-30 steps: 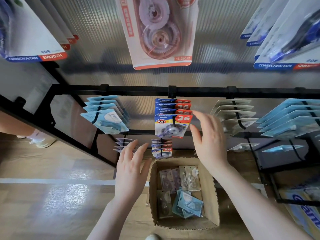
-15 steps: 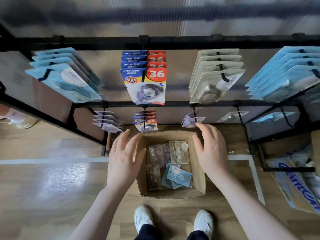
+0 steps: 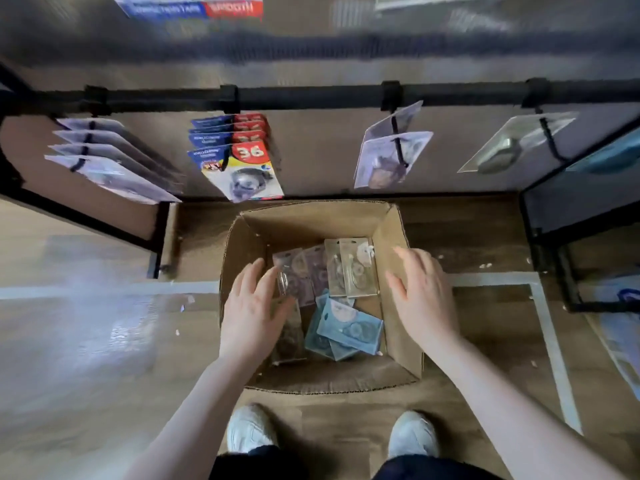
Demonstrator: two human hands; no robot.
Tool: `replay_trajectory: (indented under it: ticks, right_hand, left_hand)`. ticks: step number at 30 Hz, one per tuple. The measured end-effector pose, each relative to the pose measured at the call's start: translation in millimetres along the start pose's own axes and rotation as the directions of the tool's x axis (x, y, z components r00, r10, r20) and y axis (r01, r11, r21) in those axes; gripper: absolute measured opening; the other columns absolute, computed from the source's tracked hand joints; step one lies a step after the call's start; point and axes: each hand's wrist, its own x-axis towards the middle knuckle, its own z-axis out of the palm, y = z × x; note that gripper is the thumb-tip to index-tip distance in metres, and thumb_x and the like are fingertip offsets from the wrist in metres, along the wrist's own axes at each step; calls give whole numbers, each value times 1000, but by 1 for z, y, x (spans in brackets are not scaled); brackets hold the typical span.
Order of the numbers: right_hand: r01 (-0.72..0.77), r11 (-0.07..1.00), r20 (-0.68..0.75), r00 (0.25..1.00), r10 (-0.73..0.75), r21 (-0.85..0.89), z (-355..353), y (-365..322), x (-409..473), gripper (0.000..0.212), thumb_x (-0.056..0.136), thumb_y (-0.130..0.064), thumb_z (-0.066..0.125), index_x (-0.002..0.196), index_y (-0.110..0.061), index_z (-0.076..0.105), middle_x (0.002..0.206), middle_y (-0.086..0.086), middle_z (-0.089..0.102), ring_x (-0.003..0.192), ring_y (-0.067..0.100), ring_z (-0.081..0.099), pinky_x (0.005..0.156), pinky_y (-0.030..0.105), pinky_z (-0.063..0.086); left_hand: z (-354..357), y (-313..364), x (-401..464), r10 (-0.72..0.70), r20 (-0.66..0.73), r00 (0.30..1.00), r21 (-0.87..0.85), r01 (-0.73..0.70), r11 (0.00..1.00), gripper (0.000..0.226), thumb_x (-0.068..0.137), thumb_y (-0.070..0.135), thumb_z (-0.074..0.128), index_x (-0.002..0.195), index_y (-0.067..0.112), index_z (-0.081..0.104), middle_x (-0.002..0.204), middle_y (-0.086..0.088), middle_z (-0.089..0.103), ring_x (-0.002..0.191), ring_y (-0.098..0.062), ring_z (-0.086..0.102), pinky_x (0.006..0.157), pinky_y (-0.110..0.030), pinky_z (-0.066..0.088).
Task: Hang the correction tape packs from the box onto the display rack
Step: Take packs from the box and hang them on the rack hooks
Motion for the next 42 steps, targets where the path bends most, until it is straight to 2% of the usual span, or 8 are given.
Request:
replay_trajectory:
  ticks: [7,12,17,22,25,30,35,42]
  right_hand:
    - [-67,996,112,991,73,-52,96,29,24,45,95,-24,50,138,-16,40,137,5,45,124,21,44,100,29,39]
    - [-80,987,227,968,110,-136,153,54,30,48,96,-28,45,142,-19,33,139,2,43,126,17,43,102,27,36]
    - [-166,948,378,887,264,-272,192,77,21,36,95,-16,45,131,-18,41,127,3,53,113,16,52,91,26,45]
    - [-180,924,598,717,359,-338,211,86,17,36,92,-7,45,128,-15,43,134,6,48,120,22,49,95,31,43]
    - [-205,935,647,678,349,-290,218,89,17,40,91,-11,49,129,-17,41,136,7,45,118,24,51,93,33,46]
    - [-194,936,652,676,344,-293,218,94,13,54,88,-17,61,136,-18,37,144,7,35,126,24,45,100,33,42]
    - [-168,943,649,690,320,-287,218,97,13,39,85,-16,62,121,-18,46,128,4,47,114,23,51,90,32,44]
    - [-101,952,671,688,277,-289,216,99,11,31,83,-18,64,109,-17,47,119,3,50,107,22,52,77,28,41]
  left_hand:
    - [86,-48,43,-12,162,987,122,-8,993,64,89,41,56,143,20,31,152,-6,25,141,-24,17,111,-38,26]
    - [139,-66,71,-61,280,958,86,39,996,65,91,37,55,145,21,24,154,-6,18,139,-26,20,110,-37,27]
    - [175,-78,90,-36,295,955,89,10,996,63,91,35,55,145,25,25,154,-1,17,141,-21,16,112,-33,23]
    - [195,-85,93,4,362,932,106,-46,993,47,93,32,51,137,24,38,138,1,39,123,-17,41,98,-29,40]
    - [205,-84,90,68,439,896,-3,-75,997,30,93,27,51,123,24,50,118,4,54,102,-10,51,84,-23,45]
    - [217,-77,90,103,523,846,-173,-13,985,21,93,32,51,109,23,62,103,7,60,91,-8,55,79,-25,46]
    - [225,-67,93,72,549,833,-253,83,964,21,93,34,53,100,20,66,86,5,63,74,-8,56,66,-22,44]
    - [221,-62,103,50,589,807,-208,91,974,14,86,18,63,98,25,59,94,9,58,85,-3,56,71,-15,46]
